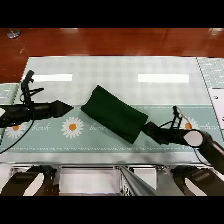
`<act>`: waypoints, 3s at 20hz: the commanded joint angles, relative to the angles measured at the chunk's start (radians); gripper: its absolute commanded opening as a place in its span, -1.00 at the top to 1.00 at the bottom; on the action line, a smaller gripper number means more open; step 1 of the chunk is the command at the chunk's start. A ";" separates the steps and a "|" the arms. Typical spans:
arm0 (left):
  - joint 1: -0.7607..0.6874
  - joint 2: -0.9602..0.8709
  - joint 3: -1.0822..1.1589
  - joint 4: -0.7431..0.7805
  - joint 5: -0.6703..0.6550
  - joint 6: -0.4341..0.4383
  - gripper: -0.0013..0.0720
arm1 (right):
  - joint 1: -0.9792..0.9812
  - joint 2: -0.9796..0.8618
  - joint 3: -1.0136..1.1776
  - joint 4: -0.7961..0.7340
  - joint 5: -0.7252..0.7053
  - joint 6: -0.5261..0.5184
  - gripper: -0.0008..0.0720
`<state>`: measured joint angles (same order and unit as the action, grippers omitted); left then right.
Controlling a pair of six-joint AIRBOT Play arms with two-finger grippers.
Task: Fold the shirts.
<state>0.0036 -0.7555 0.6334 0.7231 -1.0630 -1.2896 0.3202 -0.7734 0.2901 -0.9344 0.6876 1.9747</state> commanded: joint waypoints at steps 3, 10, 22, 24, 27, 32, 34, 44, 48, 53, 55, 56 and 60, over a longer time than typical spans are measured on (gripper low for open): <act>-0.071 0.000 -0.023 0.002 0.069 0.003 0.88 | 0.000 -0.288 0.048 0.477 -0.064 -0.406 -0.73; -0.071 -0.002 -0.023 0.002 0.068 0.003 0.88 | -0.001 -0.522 0.567 0.480 0.203 -0.663 0.90; -0.071 -0.013 -0.023 0.003 0.068 0.004 0.88 | -0.319 -0.580 1.485 -0.151 0.838 -0.329 0.90; -0.071 -0.013 -0.023 0.003 0.064 0.004 0.88 | -0.427 -0.548 1.485 -0.183 0.909 -0.330 0.90; -0.071 -0.013 -0.023 0.002 0.065 0.003 0.88 | -0.579 -0.488 1.483 -0.297 0.973 -0.290 0.90; -0.071 -0.013 -0.023 0.002 0.065 0.003 0.88 | -0.862 -0.304 1.204 -0.473 1.030 -0.282 0.90; -0.071 -0.013 -0.023 0.002 0.065 0.003 0.88 | -0.992 -0.200 1.010 -0.573 1.006 -0.257 0.90; -0.007 -0.057 0.042 0.045 0.054 0.104 0.88 | -1.280 0.061 0.496 -0.575 0.752 -0.220 -0.24; 0.163 -0.228 0.421 0.002 -0.043 0.073 0.89 | -1.104 -0.028 0.693 0.168 0.500 -0.464 0.90; -0.054 -0.377 0.722 0.239 -0.137 0.008 0.89 | -0.301 -0.251 0.848 -0.431 0.446 -0.345 0.90; -0.099 -0.374 0.641 0.504 -0.133 -0.129 0.88 | -0.142 -0.370 0.830 -0.753 0.496 -0.138 0.90; -0.099 -0.376 0.579 0.595 -0.124 -0.204 0.88 | -0.110 -0.431 0.830 -0.785 0.504 -0.108 0.90; -0.072 -0.381 0.402 0.639 -0.107 -0.268 0.88 | -0.096 -0.546 0.830 -0.739 0.513 -0.109 0.90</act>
<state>-0.0654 -1.1282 1.1229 1.2446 -1.1786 -1.4792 0.1547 -1.2312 1.1152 -1.5856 1.1847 1.8084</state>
